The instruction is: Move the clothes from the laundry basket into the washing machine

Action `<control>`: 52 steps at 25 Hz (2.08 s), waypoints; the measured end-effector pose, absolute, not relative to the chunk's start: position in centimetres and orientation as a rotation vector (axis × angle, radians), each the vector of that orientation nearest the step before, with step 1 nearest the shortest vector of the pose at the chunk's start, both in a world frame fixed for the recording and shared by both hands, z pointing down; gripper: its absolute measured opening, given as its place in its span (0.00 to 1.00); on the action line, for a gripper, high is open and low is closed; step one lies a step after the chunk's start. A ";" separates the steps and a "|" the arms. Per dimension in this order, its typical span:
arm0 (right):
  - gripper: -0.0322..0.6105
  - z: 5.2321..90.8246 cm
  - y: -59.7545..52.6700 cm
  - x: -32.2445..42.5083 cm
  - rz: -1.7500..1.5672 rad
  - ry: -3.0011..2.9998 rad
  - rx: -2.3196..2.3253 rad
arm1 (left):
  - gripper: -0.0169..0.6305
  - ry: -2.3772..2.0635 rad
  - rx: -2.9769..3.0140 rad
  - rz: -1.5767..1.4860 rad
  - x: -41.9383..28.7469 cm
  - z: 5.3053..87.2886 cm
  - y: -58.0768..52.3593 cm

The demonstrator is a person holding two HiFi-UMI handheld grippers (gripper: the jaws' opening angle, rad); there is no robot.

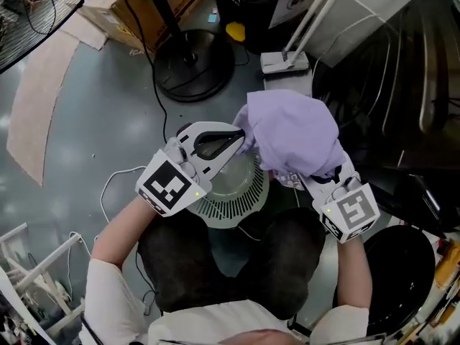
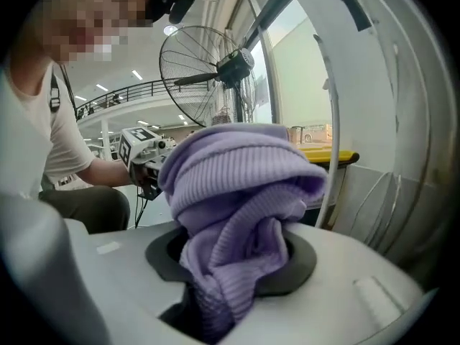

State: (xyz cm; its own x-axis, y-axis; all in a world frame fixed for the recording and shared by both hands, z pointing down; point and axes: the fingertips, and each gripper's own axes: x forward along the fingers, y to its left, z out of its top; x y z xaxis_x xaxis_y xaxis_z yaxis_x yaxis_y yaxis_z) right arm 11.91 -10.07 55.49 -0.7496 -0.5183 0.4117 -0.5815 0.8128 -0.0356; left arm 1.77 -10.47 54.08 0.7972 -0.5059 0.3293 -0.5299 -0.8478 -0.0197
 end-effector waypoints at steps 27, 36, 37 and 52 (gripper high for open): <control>0.34 48.0 0.8 23.4 0.190 -2.578 1.295 | 0.04 -0.461 3.020 0.317 14.8 48.8 -6.0; 0.34 49.9 4.5 32.5 0.253 -2.384 1.633 | 0.04 -0.281 3.059 0.352 20.1 50.0 -3.7; 0.34 50.2 4.7 33.5 0.254 -2.354 1.671 | 0.04 -0.268 3.064 0.357 20.7 50.3 -3.5; 0.34 53.3 6.4 45.2 0.244 -2.026 2.140 | 0.03 -0.089 3.104 0.392 25.5 53.1 -0.6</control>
